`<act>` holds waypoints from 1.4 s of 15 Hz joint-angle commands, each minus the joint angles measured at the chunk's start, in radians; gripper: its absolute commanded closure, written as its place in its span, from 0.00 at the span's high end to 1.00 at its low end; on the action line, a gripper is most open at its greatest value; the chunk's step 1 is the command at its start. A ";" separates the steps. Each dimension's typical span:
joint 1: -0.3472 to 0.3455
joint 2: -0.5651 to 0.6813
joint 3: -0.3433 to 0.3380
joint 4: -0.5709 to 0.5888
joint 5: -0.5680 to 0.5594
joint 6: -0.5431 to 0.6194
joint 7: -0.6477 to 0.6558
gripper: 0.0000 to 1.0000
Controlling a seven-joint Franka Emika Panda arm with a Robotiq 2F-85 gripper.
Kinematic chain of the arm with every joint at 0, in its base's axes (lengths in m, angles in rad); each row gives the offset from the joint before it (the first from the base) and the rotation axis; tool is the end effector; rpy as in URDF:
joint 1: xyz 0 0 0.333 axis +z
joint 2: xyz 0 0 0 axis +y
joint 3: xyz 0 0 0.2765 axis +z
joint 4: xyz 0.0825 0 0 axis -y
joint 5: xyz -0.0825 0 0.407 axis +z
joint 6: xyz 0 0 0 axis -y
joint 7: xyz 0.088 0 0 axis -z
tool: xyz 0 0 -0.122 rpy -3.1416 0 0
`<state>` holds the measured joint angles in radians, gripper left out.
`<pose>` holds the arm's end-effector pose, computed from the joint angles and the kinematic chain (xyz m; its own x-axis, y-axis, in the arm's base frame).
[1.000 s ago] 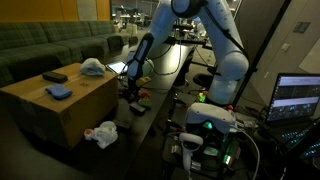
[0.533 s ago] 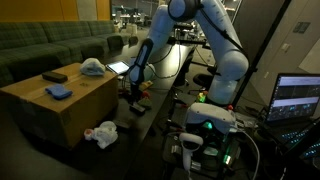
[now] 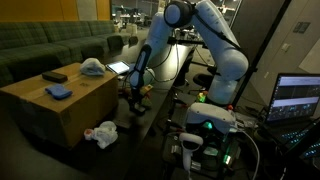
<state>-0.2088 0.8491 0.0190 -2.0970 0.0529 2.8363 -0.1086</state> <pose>0.4872 -0.0937 -0.0604 0.9850 -0.1350 -0.1071 -0.1396 -0.9895 -0.0363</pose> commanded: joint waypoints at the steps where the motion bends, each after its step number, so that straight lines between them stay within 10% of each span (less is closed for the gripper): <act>1: -0.025 0.044 0.013 0.049 -0.003 -0.001 -0.028 1.00; 21: -0.053 0.093 0.091 0.101 0.000 -0.074 -0.098 1.00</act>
<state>-0.2628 0.9400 0.1068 -2.0030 0.0529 2.7751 -0.1855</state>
